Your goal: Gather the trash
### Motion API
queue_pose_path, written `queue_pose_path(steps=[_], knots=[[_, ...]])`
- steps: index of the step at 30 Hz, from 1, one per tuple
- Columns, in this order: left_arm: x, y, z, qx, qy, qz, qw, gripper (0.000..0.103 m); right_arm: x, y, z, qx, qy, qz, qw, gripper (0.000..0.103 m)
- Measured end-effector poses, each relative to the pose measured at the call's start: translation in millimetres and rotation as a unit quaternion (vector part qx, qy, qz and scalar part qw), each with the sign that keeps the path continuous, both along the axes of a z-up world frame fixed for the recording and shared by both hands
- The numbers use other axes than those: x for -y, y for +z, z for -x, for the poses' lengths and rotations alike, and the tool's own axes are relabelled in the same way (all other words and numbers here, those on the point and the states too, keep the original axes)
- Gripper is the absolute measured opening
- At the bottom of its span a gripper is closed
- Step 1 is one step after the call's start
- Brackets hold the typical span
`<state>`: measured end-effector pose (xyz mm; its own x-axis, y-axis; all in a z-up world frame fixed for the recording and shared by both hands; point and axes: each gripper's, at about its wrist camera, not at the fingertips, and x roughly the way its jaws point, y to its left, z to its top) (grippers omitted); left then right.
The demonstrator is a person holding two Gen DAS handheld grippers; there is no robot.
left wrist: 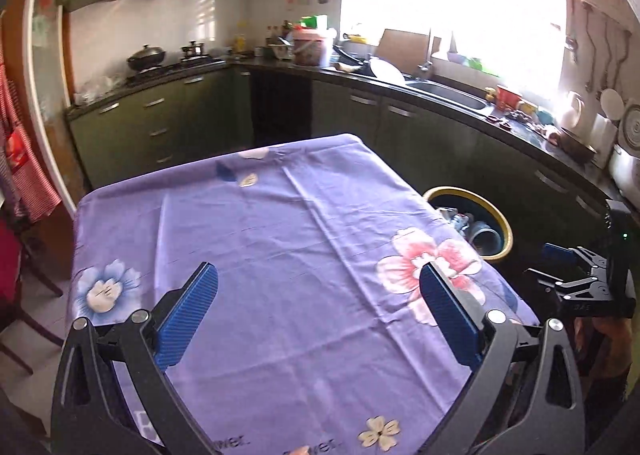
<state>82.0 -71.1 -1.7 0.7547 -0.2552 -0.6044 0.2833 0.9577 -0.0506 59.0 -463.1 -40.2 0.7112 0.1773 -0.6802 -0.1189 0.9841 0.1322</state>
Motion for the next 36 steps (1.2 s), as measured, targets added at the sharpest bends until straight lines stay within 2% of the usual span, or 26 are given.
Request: queue_pose_path(steps=[6, 11, 15, 19, 36], knots=[[-58.8, 5.0, 40.2, 0.039, 0.078, 0.021, 0.996, 0.096, -24.1, 25.3, 24.7, 0.035, -0.003, 0.021, 0.999, 0.098], [-81.4, 6.5, 66.8, 0.06, 0.111, 0.011, 0.992, 0.096, -34.8, 38.5, 41.5, 0.052, -0.01, 0.044, 0.998, 0.098], [-86.6, 6.4, 76.0, 0.063, 0.116, 0.003, 0.9913, 0.096, -38.2, 43.9, 46.4, 0.06, -0.007, 0.041, 0.997, 0.098], [-84.5, 7.2, 78.9, 0.063, 0.11, 0.012, 0.9918, 0.096, -38.6, 45.4, 43.7, 0.063, -0.005, 0.041, 0.997, 0.098], [-70.8, 7.6, 77.9, 0.062, 0.095, 0.0, 0.9936, 0.096, -31.9, 49.2, 43.6, 0.068, -0.01, 0.039, 0.997, 0.098]])
